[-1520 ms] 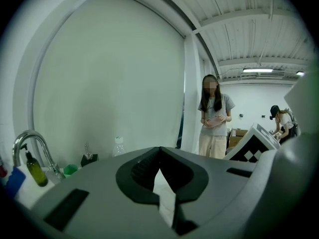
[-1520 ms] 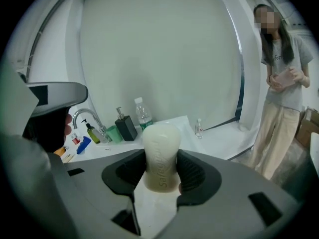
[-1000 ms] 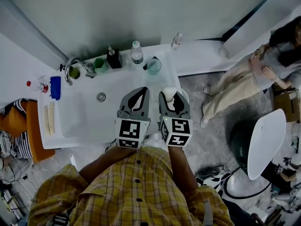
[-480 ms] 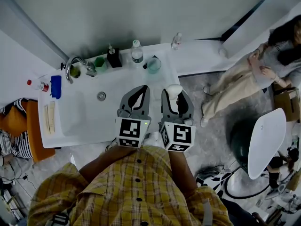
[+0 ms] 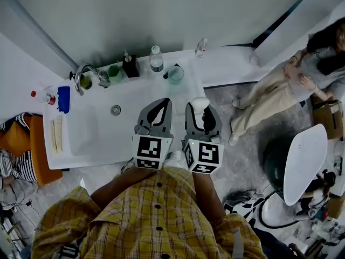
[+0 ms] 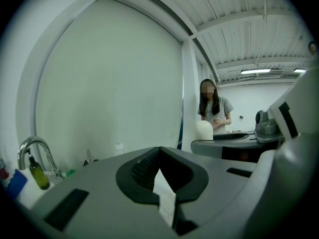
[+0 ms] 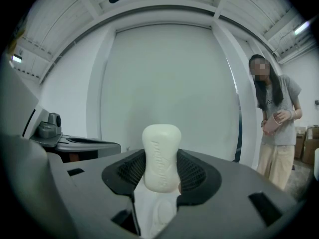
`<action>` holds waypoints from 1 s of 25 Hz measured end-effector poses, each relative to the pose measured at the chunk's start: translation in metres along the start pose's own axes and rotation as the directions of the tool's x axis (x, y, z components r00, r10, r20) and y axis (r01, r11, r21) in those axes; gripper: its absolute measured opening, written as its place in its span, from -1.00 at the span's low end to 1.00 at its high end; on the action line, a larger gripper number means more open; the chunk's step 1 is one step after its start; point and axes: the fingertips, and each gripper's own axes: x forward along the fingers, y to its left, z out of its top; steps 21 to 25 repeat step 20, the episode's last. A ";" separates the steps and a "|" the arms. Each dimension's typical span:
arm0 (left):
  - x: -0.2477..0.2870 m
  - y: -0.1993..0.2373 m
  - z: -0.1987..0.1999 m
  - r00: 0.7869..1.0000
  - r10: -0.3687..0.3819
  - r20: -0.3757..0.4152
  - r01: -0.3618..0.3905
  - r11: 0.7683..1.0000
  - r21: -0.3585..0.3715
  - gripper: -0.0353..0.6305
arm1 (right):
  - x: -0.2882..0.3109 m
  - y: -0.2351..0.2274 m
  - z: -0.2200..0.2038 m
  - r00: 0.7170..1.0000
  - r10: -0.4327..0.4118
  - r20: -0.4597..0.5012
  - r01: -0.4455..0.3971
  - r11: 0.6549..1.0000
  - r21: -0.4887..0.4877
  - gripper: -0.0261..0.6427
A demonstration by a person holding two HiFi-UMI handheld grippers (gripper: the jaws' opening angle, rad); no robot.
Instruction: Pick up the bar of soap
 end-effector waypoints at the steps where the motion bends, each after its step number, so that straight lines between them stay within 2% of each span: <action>1: 0.000 -0.001 0.000 1.000 0.000 0.001 0.000 1.000 0.001 -0.87 | -0.001 0.000 0.000 1.000 0.001 0.001 -0.001 1.000 0.000 -0.31; 25: 0.001 -0.003 0.004 1.000 0.001 -0.001 -0.001 1.000 -0.006 -0.87 | -0.001 0.002 -0.001 1.000 0.022 -0.013 -0.022 1.000 0.002 -0.31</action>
